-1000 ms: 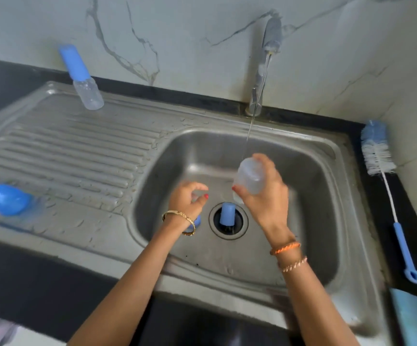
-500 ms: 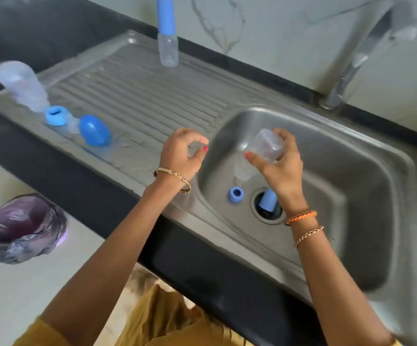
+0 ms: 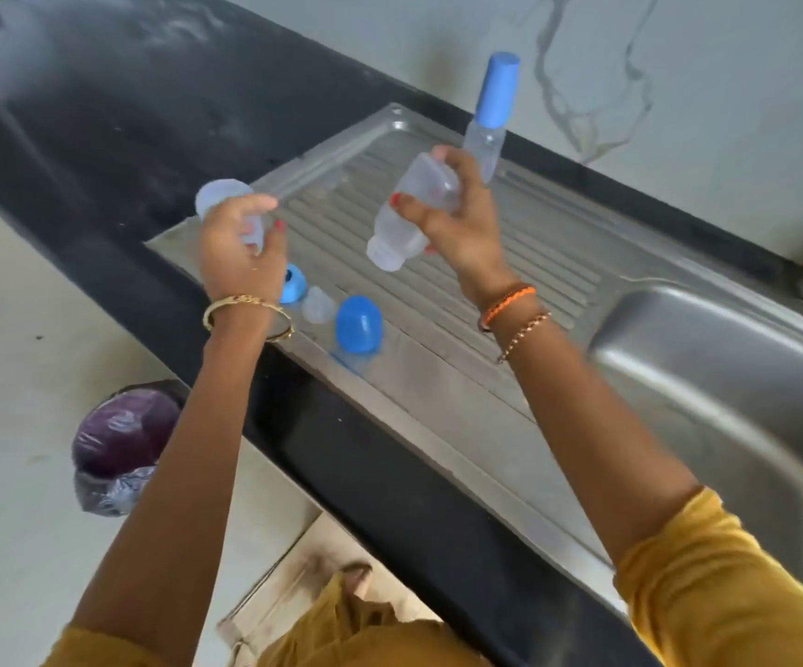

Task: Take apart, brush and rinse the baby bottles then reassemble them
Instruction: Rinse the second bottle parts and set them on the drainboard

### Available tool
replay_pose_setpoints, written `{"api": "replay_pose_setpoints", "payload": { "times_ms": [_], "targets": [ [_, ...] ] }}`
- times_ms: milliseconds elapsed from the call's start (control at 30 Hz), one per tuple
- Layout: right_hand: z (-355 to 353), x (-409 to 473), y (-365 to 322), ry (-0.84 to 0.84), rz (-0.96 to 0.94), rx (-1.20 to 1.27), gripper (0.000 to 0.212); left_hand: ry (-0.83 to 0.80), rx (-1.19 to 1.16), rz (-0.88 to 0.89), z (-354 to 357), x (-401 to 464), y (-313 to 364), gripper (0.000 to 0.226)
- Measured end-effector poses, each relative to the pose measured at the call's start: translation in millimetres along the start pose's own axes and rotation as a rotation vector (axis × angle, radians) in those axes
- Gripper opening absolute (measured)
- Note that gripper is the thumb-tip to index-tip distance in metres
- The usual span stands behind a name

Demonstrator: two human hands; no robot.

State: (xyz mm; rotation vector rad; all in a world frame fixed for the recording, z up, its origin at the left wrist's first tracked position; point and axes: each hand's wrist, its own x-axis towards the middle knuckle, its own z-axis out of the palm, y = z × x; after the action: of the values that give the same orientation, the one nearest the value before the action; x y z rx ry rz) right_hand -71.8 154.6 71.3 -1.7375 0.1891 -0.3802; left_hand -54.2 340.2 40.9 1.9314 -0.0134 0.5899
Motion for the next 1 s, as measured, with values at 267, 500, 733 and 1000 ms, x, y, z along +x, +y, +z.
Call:
{"api": "replay_pose_setpoints", "payload": {
  "times_ms": [267, 500, 733, 1000],
  "targets": [
    [78.2, 48.6, 16.5, -0.145, -0.039, -0.261, 0.061, 0.315, -0.144, -0.281, -15.2, 48.1, -60.4, 0.028],
    [100.0, 69.9, 16.4, -0.297, -0.095, -0.430, 0.071, 0.368, -0.202, -0.255, -7.5, 62.9, -69.9, 0.028],
    [120.7, 82.3, 15.1, -0.428, -0.202, -0.568, 0.083, 0.255, -0.199, -0.327, -5.5, 69.1, -87.3, 0.025],
    [135.9, 80.0, 24.7, -0.439, -0.322, -0.659, 0.094, 0.187, -0.185, -0.330, -5.2, 66.9, -86.4, 0.022]
  ]
}}
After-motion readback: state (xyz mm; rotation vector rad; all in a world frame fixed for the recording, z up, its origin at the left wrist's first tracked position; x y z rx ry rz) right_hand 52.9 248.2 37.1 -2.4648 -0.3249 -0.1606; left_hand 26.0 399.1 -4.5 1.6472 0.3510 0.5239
